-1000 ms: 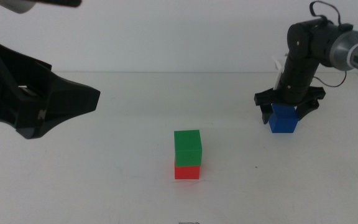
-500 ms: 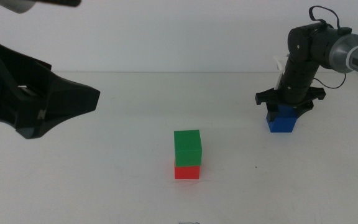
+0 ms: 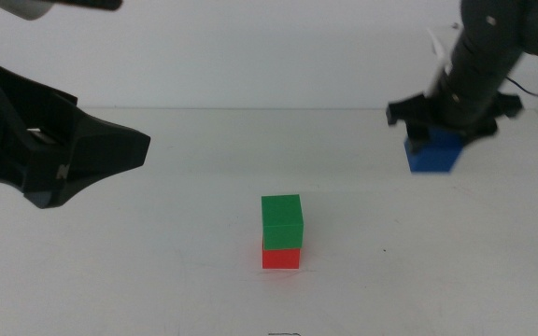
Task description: Stack red cubes first, then green, then blue cubes in a specific spot.
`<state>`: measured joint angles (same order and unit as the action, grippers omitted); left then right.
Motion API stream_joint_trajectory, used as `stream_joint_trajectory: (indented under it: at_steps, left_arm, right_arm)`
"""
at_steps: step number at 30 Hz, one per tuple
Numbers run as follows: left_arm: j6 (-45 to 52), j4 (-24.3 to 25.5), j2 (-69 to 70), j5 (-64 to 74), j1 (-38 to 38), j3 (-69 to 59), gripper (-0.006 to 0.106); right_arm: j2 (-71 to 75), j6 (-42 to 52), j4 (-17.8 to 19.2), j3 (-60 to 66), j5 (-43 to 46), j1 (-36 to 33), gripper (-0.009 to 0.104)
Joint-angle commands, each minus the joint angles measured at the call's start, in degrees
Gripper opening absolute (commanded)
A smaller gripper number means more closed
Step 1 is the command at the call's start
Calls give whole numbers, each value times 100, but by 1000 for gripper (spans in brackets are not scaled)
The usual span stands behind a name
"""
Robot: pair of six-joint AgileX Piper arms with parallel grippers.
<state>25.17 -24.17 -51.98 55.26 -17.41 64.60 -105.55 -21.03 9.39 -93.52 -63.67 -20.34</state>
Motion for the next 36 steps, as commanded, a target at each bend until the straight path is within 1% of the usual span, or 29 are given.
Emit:
stream_joint_trajectory:
  at_steps: [1,5,8,10,13,15,17,19,23,27,36]
  left_arm:
    - [-19,-194,29,-337,-8,147,94]
    - [-19,-194,29,-337,-8,147,94]
    - [-19,-194,29,-337,-8,147,94]
    - [-19,-194,29,-337,-8,147,94]
    - [-19,-194,29,-337,-8,147,94]
    - [-19,-194,29,-337,-8,147,94]
    - [-19,-194,21,-337,-8,147,94]
    - [-19,-194,21,-337,-8,147,94]
    - [-19,-194,21,-337,-8,147,94]
    - [-19,-189,20,-337,-8,147,94]
    - [-19,-189,20,-337,-8,147,94]
  right_arm:
    - [868,-446,347,520,154,-200,-1]
    - [1522,-1052,374,948,60,-594,-1]
    - [1708,-1175,370,933,-133,-882,-1]
    - [1724,-1221,368,920,-254,-938,-1]
    - [1593,-1386,522,735,-466,-1209,-1]
    - [1426,-1674,666,446,-651,-1444,0]
    - [1151,-1944,733,78,-904,-1701,1]
    - [885,-2076,712,-289,-1092,-1910,3]
    - [359,-2076,467,-958,-1086,-2233,9]
    - [-95,-2064,440,-1438,-1086,-2392,10]
    - [-424,-2059,313,-1562,-1030,-2477,10]
